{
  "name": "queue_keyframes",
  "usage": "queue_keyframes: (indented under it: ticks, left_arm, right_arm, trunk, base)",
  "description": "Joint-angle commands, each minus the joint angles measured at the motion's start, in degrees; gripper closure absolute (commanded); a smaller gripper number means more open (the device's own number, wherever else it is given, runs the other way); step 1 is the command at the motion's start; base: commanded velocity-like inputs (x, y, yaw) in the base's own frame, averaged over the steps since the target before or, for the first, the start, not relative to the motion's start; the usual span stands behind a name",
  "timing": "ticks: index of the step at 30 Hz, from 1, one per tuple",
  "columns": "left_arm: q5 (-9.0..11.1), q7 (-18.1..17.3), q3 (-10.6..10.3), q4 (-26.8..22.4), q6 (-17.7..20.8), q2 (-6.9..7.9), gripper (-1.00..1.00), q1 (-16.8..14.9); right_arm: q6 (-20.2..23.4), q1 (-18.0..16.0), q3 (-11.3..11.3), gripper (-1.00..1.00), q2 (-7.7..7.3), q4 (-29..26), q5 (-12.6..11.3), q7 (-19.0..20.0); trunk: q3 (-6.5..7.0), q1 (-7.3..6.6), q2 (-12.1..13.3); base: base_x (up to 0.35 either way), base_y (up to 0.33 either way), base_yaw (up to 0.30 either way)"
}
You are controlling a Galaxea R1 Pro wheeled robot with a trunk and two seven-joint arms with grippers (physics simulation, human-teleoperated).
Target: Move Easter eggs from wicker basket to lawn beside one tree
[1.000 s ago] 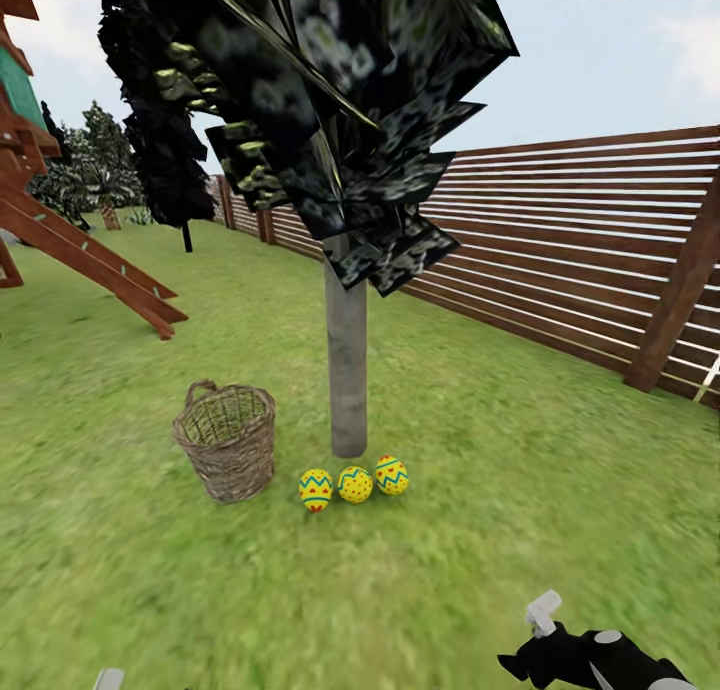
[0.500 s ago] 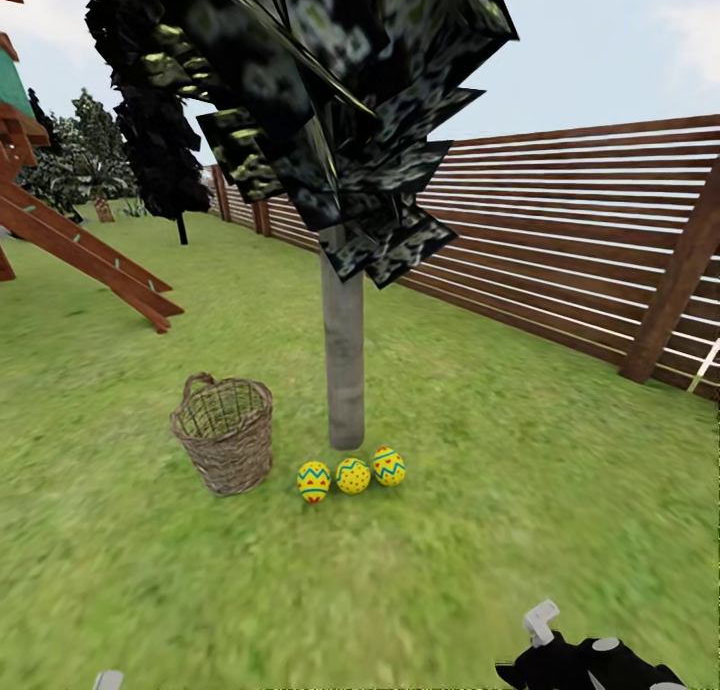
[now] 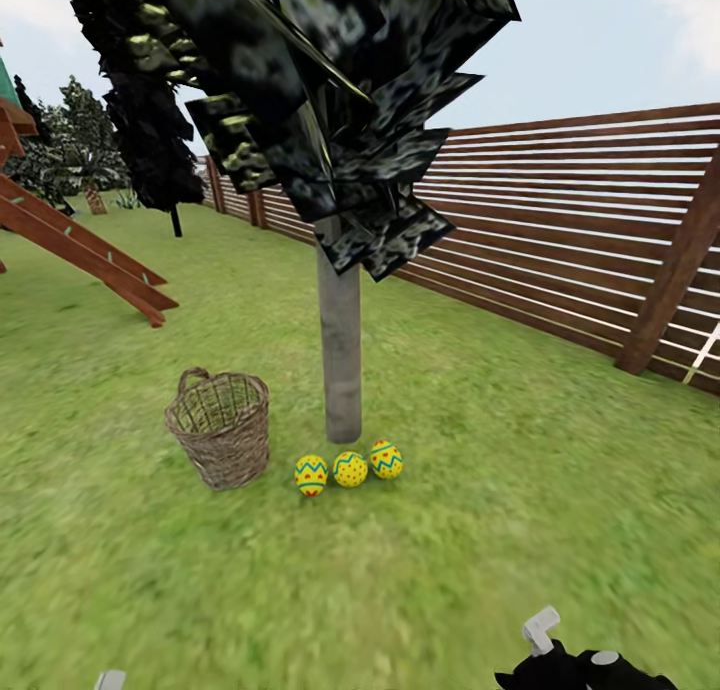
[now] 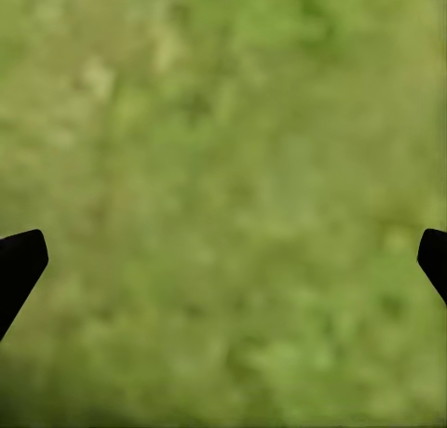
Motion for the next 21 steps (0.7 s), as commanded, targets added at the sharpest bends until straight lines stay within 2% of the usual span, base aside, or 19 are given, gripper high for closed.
queue_keyframes:
  ticks: [1, 16, 21]
  left_arm:
    - [0.6, -0.04, -0.34, -0.02, 0.6, 0.05, -1.0, -0.05]
    - [0.6, 2.09, -0.34, -0.04, 0.6, 0.0, -1.0, -0.02]
    - [0.6, 3.8, -0.34, -0.01, 0.6, 0.01, -1.0, -0.05]
  right_arm:
    - [-0.22, -0.03, -0.46, -1.0, -0.01, 0.02, 0.6, 0.13]
    - [-0.24, -0.03, -0.46, -1.0, -0.01, 0.04, 0.58, -0.03]
    - [-0.24, -0.03, -0.46, -1.0, 0.03, 0.04, 0.64, -2.23]
  trunk:
    - [-0.15, -0.01, -0.02]
    - [-1.51, -0.01, -0.02]
    - [-1.96, -0.01, -0.02]
  base:
    - [0.0, 0.0, -0.049]
    - [0.0, 0.0, -0.054]
    - [0.0, 0.0, -0.011]
